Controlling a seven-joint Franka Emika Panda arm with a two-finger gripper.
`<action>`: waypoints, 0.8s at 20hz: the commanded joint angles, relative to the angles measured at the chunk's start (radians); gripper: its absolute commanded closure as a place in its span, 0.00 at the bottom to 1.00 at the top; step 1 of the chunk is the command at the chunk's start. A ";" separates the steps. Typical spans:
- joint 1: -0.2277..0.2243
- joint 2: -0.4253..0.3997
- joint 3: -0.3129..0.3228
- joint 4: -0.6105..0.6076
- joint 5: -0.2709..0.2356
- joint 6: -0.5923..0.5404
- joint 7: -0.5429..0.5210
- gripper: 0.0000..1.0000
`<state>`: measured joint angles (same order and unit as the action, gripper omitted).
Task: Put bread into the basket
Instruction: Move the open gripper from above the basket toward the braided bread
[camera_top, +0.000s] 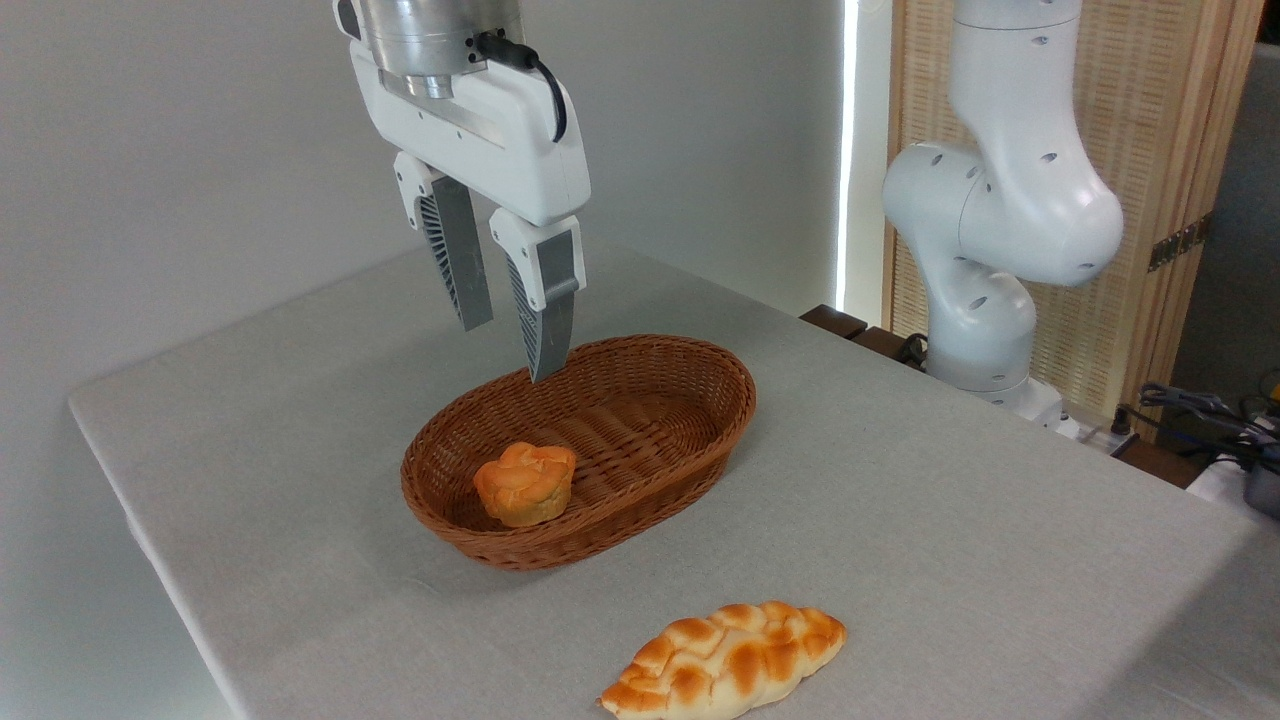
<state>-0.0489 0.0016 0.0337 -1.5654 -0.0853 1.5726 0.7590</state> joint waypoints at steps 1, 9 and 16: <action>0.012 -0.006 0.012 0.001 0.009 -0.017 0.019 0.00; 0.011 -0.008 0.012 0.001 0.009 -0.019 0.031 0.00; 0.067 -0.109 0.018 -0.229 0.010 0.200 0.075 0.00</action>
<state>-0.0177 -0.0233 0.0442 -1.6303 -0.0831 1.6378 0.7771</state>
